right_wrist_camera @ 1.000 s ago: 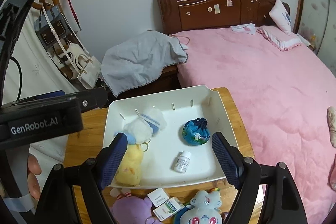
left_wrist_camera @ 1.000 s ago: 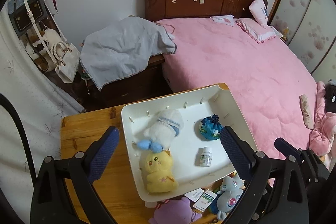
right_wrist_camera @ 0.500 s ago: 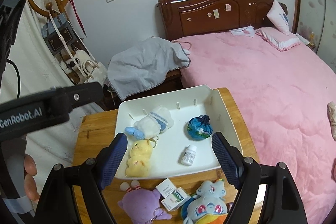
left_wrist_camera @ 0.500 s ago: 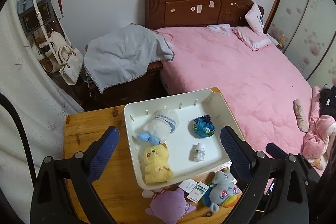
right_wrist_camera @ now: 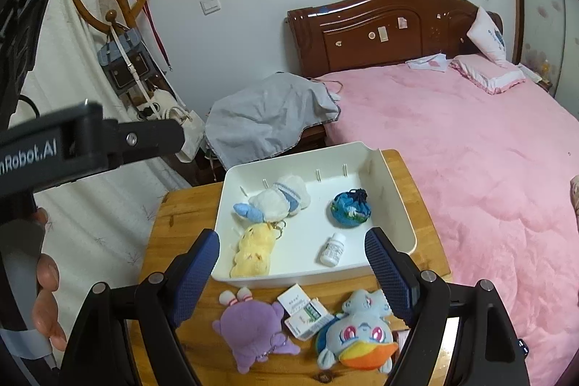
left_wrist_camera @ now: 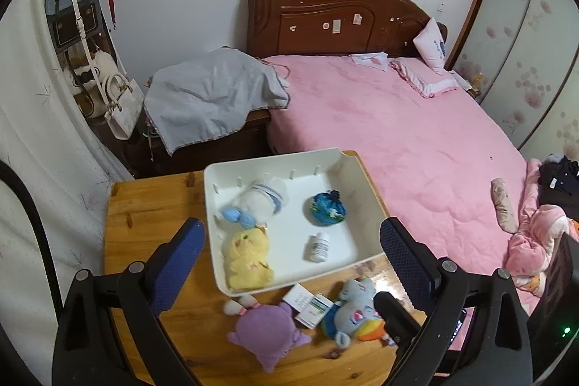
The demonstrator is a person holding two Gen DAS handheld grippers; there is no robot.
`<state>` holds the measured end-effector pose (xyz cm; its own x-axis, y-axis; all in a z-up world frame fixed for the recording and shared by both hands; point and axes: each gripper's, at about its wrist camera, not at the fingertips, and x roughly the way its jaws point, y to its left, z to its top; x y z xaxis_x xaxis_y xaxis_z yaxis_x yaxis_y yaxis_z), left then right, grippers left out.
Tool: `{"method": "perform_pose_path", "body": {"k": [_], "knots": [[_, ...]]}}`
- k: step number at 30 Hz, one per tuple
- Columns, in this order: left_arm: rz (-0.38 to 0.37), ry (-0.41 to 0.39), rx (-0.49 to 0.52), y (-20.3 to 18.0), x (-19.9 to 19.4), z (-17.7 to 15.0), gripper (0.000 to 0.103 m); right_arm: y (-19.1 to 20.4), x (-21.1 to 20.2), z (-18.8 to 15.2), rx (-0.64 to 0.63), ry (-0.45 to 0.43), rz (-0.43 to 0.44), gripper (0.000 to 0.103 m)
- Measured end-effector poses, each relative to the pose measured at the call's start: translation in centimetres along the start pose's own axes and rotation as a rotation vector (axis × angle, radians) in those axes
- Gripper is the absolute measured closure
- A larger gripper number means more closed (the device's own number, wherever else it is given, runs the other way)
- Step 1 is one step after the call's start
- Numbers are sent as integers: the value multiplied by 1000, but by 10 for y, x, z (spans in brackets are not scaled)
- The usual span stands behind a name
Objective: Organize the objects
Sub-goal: 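Withdraw both tools from the tray toward the pink wipes pack and blue pony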
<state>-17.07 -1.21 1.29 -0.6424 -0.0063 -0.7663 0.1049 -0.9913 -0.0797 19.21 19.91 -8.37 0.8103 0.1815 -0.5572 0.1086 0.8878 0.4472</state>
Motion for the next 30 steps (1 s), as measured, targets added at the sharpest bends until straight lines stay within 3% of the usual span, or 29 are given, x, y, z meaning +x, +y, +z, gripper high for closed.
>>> {"method": "perform_pose_path", "body": {"k": [11, 16, 24, 30], "knots": [[-16, 10, 109, -63, 3, -30, 5, -57, -27, -49, 20, 0, -33, 20], [-30, 57, 160, -91, 16, -48, 5, -94, -25, -77, 33, 40, -110, 20], [-35, 214, 204, -120, 63, -83, 5, -141, 5, -129, 79, 165, -182, 20], [-23, 362, 188, -133, 114, -110, 5, -160, 33, -162, 129, 252, -172, 20]]}}
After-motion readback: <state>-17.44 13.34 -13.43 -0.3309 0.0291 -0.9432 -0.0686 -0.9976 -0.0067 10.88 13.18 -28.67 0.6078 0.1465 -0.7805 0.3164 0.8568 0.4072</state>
